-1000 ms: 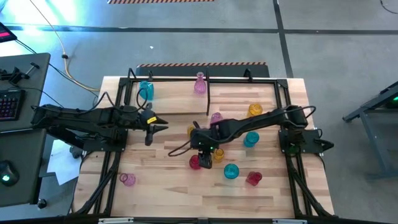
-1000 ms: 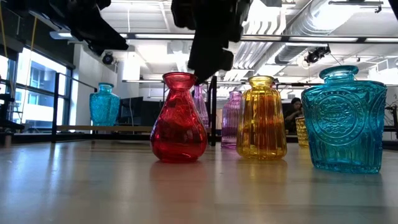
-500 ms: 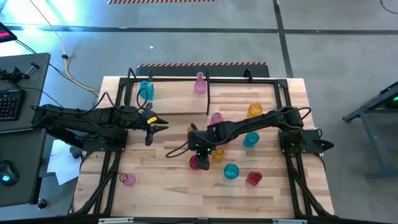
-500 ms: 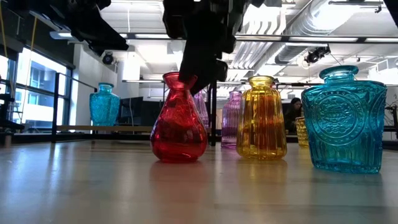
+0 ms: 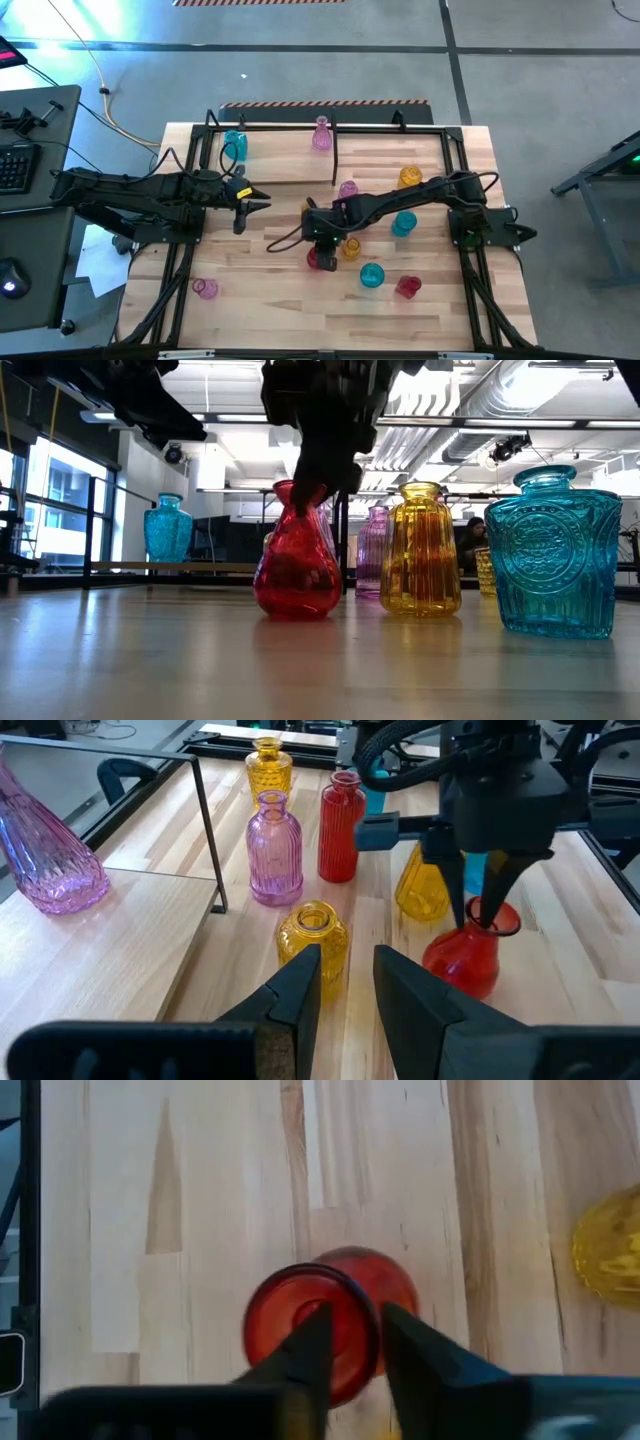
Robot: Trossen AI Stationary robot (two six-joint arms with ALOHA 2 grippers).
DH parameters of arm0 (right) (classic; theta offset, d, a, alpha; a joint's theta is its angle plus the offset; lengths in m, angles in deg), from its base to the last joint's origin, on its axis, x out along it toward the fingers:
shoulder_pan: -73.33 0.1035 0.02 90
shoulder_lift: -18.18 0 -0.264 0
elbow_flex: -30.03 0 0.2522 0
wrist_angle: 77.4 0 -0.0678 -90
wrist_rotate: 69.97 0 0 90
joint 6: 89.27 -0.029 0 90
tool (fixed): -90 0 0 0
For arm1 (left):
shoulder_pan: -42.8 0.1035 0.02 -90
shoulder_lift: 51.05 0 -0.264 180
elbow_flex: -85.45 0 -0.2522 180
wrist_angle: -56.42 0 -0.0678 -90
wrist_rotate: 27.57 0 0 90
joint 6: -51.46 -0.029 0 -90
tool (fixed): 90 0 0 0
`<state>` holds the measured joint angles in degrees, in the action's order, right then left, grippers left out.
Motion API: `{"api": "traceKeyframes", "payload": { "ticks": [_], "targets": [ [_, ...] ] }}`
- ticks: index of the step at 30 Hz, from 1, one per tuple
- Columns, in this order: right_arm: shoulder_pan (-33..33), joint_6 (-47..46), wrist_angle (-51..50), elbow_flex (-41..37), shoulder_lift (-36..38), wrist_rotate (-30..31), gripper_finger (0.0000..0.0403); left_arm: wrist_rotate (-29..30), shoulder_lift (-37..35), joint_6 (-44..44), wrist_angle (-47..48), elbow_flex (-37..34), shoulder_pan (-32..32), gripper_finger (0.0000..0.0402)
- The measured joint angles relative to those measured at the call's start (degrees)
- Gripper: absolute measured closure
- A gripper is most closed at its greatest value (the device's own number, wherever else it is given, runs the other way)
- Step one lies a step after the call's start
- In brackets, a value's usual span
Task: Sort vases onto shelf
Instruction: Put the middle left red vase on the shelf
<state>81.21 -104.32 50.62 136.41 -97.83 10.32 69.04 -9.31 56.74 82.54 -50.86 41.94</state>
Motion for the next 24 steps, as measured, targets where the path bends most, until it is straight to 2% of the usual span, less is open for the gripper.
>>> {"api": "traceKeyframes", "payload": {
  "ticks": [1, 3, 7, 12, 15, 20, 24],
  "targets": [
    [0.00, 0.56, 0.05, 0.02, 0.04, -0.17, 0.0375, 0.02, 0.00, 0.00, 0.00, 0.00, 0.00, 0.0316],
    [0.02, 1.80, 0.12, 0.08, 0.14, -0.51, 0.0393, 0.02, 0.00, 0.00, 0.02, 0.00, 0.00, 0.0316],
    [0.04, 1.57, 0.12, 0.10, 0.15, -0.61, 0.0380, 0.01, 0.00, -0.15, 0.02, 0.00, 0.00, 0.0316],
    [0.05, 1.88, 0.05, 0.09, 0.17, -3.87, 0.0398, 0.00, 0.00, -0.99, 0.02, 0.00, 0.00, 0.0316],
    [0.41, 2.24, -1.09, 1.18, 0.09, -4.36, 0.0396, 0.00, 0.00, -1.05, 0.06, 0.00, 0.00, 0.0316],
    [1.21, 6.16, -4.47, 8.13, 0.11, -4.75, 0.0400, 0.01, -0.20, -1.99, 0.45, 0.00, 0.00, 0.0316],
    [1.63, 9.62, -10.53, 15.67, 0.09, -2.38, 0.0401, 1.64, -1.39, -1.97, 2.35, 0.04, 0.00, 0.0316]
  ]
}}
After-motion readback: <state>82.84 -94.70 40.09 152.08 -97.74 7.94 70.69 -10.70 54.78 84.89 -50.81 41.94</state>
